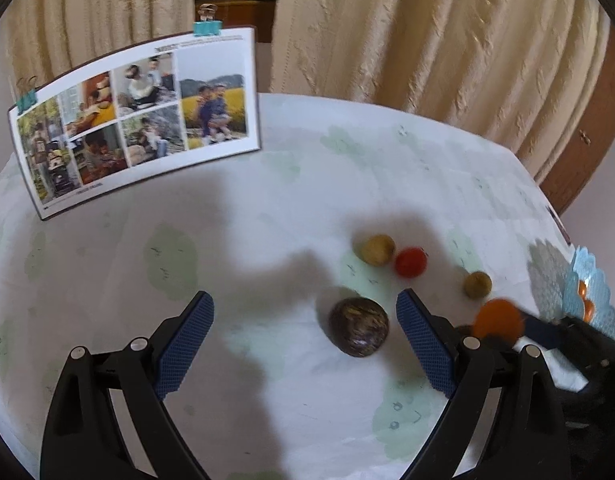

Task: Organize fruits
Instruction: 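Grasp the last orange with the right tool, then grasp a dark passion fruit with the left tool while the right carries the orange to the basket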

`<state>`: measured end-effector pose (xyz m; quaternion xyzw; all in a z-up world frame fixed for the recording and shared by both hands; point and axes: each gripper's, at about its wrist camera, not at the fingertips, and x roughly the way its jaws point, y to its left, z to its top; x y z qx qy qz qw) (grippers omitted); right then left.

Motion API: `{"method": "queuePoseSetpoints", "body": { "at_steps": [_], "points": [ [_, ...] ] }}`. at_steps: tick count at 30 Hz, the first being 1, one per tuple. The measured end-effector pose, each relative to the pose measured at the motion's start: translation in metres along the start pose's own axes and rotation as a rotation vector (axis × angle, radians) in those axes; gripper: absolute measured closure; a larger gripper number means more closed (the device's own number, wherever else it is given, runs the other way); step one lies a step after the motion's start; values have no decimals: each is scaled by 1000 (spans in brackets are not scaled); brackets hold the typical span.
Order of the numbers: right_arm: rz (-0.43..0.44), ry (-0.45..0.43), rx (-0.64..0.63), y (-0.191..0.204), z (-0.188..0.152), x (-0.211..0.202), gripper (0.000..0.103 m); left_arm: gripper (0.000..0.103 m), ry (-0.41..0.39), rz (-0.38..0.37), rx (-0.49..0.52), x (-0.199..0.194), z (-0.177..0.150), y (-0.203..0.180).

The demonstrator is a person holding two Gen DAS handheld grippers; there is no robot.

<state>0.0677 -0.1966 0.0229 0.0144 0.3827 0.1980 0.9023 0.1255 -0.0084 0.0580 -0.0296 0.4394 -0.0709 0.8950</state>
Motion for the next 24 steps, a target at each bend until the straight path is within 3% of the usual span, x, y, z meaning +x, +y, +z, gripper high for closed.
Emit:
{"method": "queuePoseSetpoints", "body": {
  "at_steps": [7, 13, 18, 20, 24],
  "points": [
    [-26, -76, 98, -19, -12, -37, 63, 12, 36, 17, 97, 19, -16, -27],
    [-41, -103, 141, -28, -26, -54, 63, 35, 81, 21, 105, 34, -22, -29],
    [-43, -111, 165, -32, -33, -60, 63, 44, 82, 15, 117, 38, -23, -31],
    [-44, -117, 175, -35, -35, -64, 63, 57, 78, 10, 129, 37, -24, -33],
    [-44, -133, 198, -39, -40, -74, 63, 60, 81, 4, 129, 36, -22, -32]
  ]
}}
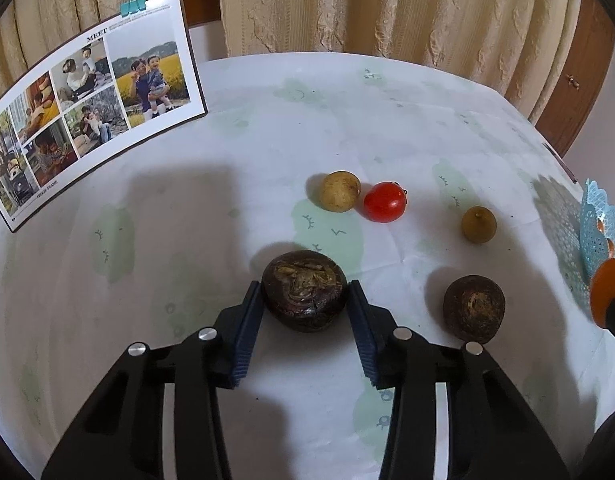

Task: Organize fruits
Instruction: 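Grasp a dark passion fruit with the left tool while the right carries the orange to the basket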

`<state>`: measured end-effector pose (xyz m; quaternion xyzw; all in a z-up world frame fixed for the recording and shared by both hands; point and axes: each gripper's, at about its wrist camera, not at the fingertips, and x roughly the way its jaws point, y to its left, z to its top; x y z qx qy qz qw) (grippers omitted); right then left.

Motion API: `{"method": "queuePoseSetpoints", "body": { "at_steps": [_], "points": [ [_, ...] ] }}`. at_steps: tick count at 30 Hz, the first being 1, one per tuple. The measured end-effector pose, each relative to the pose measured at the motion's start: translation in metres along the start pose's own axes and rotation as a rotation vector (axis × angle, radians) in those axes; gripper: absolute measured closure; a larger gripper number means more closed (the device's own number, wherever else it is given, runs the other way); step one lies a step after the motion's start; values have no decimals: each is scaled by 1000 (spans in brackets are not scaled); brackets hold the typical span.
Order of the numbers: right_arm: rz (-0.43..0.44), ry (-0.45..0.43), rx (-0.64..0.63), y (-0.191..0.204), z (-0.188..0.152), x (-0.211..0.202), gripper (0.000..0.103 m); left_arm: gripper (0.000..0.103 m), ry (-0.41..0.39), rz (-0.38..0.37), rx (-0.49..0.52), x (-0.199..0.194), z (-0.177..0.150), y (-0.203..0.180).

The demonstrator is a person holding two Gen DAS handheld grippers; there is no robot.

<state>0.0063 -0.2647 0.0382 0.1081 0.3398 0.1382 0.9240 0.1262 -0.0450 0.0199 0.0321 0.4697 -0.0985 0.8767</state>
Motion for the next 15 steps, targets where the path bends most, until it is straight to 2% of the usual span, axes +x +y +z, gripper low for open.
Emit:
{"method": "queuePoseSetpoints", "body": {
  "at_steps": [7, 15],
  "points": [
    [-24, -51, 39, -14, -1, -28, 63, 60, -32, 0, 5, -15, 2, -2],
    [-92, -131, 97, -41, -1, -65, 63, 60, -65, -14, 19, -34, 2, -9]
  ]
}}
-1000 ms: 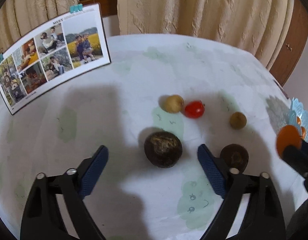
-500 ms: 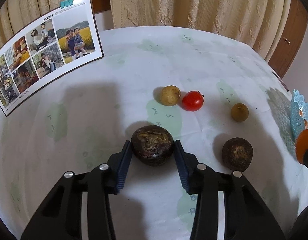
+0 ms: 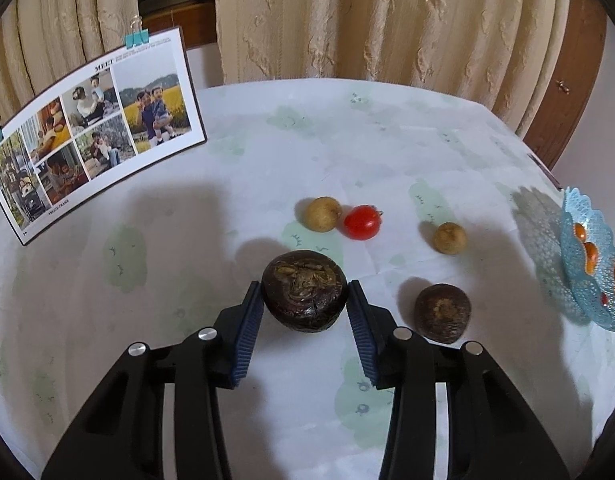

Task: Organize fruits
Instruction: 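Grasp a dark passion fruit with the left tool while the right carries the orange to the basket, then lower the dark passion fruit into the blue basket and open the left tool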

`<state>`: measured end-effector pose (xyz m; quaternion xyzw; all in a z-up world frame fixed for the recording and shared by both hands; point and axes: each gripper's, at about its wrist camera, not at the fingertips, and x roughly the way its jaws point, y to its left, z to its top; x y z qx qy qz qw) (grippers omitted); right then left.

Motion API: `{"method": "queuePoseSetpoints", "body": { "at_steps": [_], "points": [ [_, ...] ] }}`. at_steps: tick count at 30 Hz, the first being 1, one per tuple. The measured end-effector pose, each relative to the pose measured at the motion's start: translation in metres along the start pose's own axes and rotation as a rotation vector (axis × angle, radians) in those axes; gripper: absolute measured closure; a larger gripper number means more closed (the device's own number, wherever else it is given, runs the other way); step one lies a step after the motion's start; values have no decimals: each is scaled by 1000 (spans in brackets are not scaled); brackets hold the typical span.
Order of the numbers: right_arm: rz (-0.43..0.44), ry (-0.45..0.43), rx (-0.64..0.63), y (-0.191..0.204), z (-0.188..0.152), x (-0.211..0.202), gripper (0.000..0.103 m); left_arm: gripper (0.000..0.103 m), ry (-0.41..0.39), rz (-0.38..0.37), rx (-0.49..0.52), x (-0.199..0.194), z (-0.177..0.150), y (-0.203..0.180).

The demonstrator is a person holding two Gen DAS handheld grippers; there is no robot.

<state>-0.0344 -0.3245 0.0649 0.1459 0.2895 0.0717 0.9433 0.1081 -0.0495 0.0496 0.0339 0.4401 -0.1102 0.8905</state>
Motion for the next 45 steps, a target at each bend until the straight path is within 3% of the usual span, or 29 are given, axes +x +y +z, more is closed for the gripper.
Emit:
{"method": "queuePoseSetpoints", "body": {
  "at_steps": [10, 21, 34, 45],
  "points": [
    [-182, -76, 193, -84, -3, -44, 63, 60, -42, -30, 38, -23, -3, -24],
    [-321, -87, 263, -125, -14, -59, 63, 60, -54, -65, 86, -35, -6, -57],
    [-356, -129, 291, -142, -23, -73, 61, 60, -55, -114, 136, -42, -7, -99],
    [-373, -184, 318, -152, -35, -91, 61, 60, -54, -204, 239, -48, -10, -170]
  ]
}}
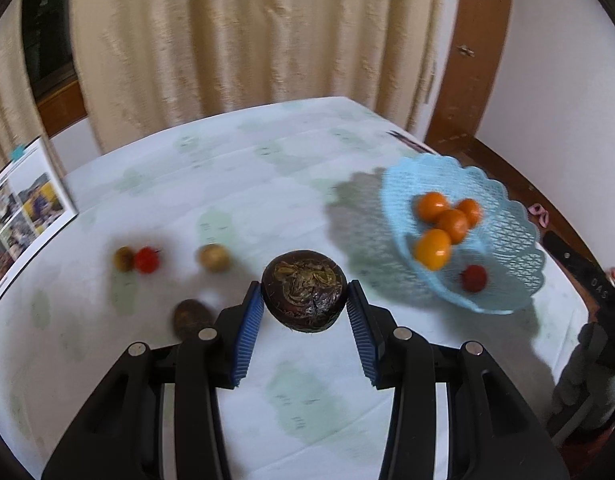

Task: Organize fruits
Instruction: 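Lower the dark passion fruit into the blue basket and open the left tool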

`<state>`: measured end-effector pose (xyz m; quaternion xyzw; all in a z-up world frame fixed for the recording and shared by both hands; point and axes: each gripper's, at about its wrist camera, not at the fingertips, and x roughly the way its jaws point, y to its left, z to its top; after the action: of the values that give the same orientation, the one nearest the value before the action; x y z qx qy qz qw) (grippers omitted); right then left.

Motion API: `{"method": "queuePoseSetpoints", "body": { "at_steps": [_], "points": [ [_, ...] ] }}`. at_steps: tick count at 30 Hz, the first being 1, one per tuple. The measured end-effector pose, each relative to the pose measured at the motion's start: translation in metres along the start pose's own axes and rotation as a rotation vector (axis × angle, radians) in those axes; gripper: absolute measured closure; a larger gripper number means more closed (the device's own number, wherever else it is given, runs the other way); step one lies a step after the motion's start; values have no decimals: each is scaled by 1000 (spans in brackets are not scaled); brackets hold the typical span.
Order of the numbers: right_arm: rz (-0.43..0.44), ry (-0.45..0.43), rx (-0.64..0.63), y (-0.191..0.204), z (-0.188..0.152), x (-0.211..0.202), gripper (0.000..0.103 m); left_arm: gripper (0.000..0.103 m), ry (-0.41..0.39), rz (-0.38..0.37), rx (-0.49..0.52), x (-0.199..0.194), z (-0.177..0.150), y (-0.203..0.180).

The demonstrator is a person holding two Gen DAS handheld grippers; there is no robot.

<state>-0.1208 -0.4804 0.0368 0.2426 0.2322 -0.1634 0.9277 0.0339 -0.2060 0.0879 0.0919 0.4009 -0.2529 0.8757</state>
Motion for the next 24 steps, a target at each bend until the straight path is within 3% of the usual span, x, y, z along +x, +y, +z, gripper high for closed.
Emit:
{"method": "queuePoseSetpoints", "body": {
  "at_steps": [18, 19, 22, 24],
  "points": [
    [3, -13, 20, -12, -4, -4, 61, 59, 27, -188, 136, 33, 14, -108],
    [3, -13, 21, -11, -4, -4, 61, 57, 27, -195, 137, 33, 13, -110],
    [1, -15, 22, -11, -4, -3, 61, 36, 15, -199, 137, 32, 12, -111],
    [1, -16, 27, -12, -4, -3, 61, 36, 6, -193, 131, 30, 13, -106]
  ]
}}
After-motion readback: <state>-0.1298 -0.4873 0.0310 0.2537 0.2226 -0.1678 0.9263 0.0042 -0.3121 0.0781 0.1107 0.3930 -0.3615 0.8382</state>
